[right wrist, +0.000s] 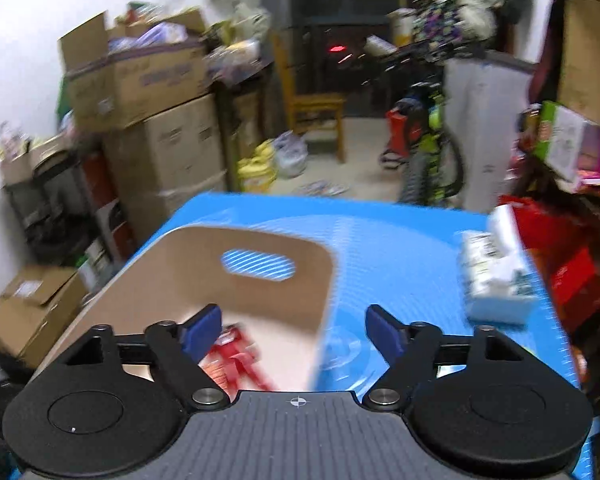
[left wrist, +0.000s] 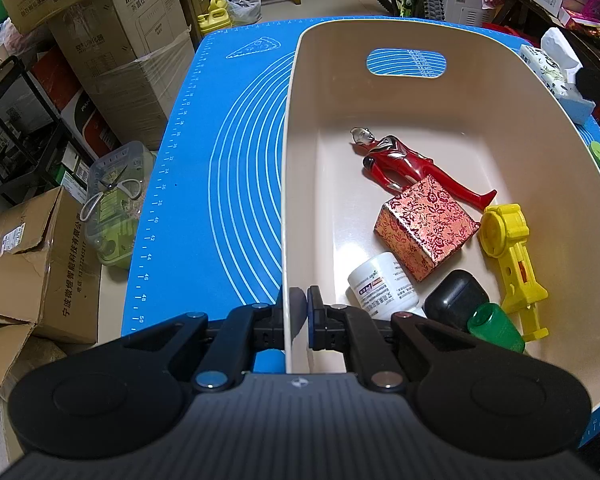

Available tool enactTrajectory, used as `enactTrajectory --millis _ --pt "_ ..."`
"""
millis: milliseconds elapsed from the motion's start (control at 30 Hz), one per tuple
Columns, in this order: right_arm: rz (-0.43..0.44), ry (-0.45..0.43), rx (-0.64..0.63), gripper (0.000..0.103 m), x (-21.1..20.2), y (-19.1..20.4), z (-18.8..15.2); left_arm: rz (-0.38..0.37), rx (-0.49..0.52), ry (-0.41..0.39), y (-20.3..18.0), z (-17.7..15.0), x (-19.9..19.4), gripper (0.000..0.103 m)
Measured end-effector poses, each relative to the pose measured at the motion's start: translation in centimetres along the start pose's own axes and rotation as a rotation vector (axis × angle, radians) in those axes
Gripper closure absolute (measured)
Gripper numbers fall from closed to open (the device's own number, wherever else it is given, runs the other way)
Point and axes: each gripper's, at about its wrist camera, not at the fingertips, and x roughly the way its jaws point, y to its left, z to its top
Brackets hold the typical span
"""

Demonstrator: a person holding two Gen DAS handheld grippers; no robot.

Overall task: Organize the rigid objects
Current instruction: 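Carry the green marker with the right tool and release it into the bin, then grasp the white charger plug with the right tool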

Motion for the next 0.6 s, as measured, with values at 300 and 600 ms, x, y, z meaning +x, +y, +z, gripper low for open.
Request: enactTrajectory --millis 300,600 --pt "-0.136 0.077 0.034 0.012 4.5 -7.1 -2.9 0.003 0.002 0.002 -0.1 0.0 0.0 0.093" --pt "-0.159 0.166 0.031 0.012 8.1 -9.2 -5.9 0.009 0.007 0.001 -0.3 0.0 0.0 0.093"
